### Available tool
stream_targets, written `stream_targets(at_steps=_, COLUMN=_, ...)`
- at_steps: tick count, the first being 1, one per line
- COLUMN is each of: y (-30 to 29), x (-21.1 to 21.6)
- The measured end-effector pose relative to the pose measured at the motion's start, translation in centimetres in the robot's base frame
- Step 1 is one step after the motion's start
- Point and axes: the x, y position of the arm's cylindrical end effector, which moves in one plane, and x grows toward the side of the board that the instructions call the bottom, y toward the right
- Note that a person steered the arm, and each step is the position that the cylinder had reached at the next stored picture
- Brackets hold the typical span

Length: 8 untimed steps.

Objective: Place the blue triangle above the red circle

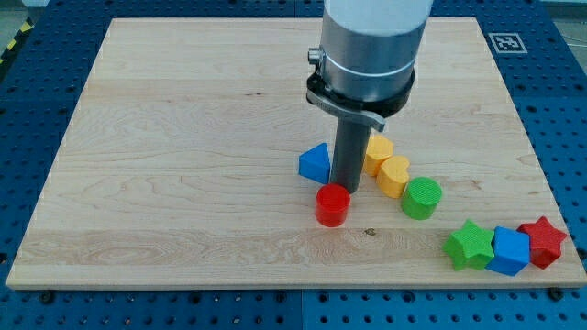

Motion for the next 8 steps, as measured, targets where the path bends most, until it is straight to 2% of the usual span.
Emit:
stream_targets(at_steps=2, y=0.1, x=-0.6)
stream_targets(at_steps=5, y=-0.4, x=-8.5)
stream_targets(at_steps=6, y=-3.7, x=-9.8)
stream_targets(at_steps=7, y=-7.3, x=-8.9)
stream_targets(at_steps=8, y=-8.7, x=-5.8)
